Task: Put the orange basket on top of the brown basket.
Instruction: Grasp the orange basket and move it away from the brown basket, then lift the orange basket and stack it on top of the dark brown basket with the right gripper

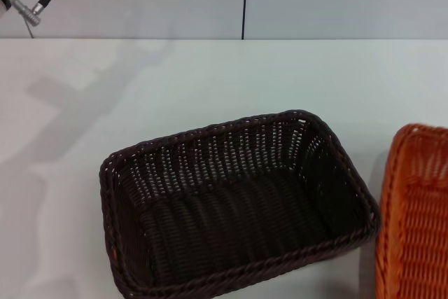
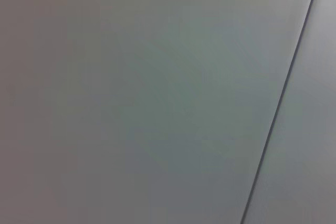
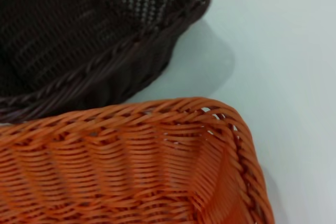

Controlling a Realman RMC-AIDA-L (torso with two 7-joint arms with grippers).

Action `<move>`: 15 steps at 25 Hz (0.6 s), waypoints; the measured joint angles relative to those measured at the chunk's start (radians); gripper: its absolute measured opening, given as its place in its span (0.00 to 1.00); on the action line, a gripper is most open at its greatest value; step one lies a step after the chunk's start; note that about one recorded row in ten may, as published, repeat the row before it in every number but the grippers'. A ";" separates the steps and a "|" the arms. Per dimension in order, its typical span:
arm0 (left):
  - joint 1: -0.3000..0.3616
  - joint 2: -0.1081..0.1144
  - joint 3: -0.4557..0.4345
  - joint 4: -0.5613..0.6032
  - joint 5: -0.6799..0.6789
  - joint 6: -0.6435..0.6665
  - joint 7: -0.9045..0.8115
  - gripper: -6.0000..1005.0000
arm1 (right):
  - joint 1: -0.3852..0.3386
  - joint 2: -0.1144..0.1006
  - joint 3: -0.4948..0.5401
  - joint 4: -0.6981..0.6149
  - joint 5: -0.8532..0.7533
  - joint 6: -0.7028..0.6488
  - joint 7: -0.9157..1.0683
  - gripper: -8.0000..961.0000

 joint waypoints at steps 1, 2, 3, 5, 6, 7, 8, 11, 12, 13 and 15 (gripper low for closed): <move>0.001 0.000 -0.002 0.001 0.000 0.000 0.000 0.86 | -0.011 -0.013 0.047 -0.006 0.000 -0.012 0.012 0.20; 0.002 0.000 -0.008 0.001 0.000 0.000 0.000 0.86 | -0.011 -0.013 0.047 -0.006 0.000 -0.012 0.012 0.20; 0.002 0.000 -0.008 0.001 0.000 0.000 0.000 0.86 | -0.021 -0.022 0.081 -0.013 0.000 -0.021 0.018 0.20; 0.005 0.000 -0.021 0.001 0.000 0.000 0.000 0.86 | -0.042 -0.037 0.142 -0.032 0.001 -0.041 0.023 0.20; 0.005 0.000 -0.021 0.001 0.000 0.000 0.000 0.86 | -0.063 -0.050 0.199 -0.057 0.001 -0.055 0.033 0.20; 0.006 0.001 -0.029 0.001 0.000 0.000 0.000 0.86 | -0.063 -0.050 0.199 -0.057 0.001 -0.055 0.033 0.19; 0.007 0.001 -0.045 0.001 0.000 0.000 0.000 0.86 | -0.076 -0.056 0.232 -0.074 0.001 -0.058 0.040 0.19; 0.009 0.002 -0.077 0.001 0.002 0.000 0.000 0.86 | -0.115 -0.066 0.324 -0.137 0.002 -0.059 0.055 0.18; 0.010 0.002 -0.089 0.001 0.002 0.000 0.000 0.86 | -0.115 -0.066 0.324 -0.137 0.002 -0.059 0.055 0.18; 0.011 0.002 -0.091 0.001 0.003 0.000 0.000 0.86 | -0.124 -0.069 0.339 -0.154 0.002 -0.055 0.062 0.18; 0.011 0.004 -0.102 0.001 0.005 0.000 0.000 0.86 | -0.134 -0.074 0.376 -0.182 0.002 -0.045 0.073 0.17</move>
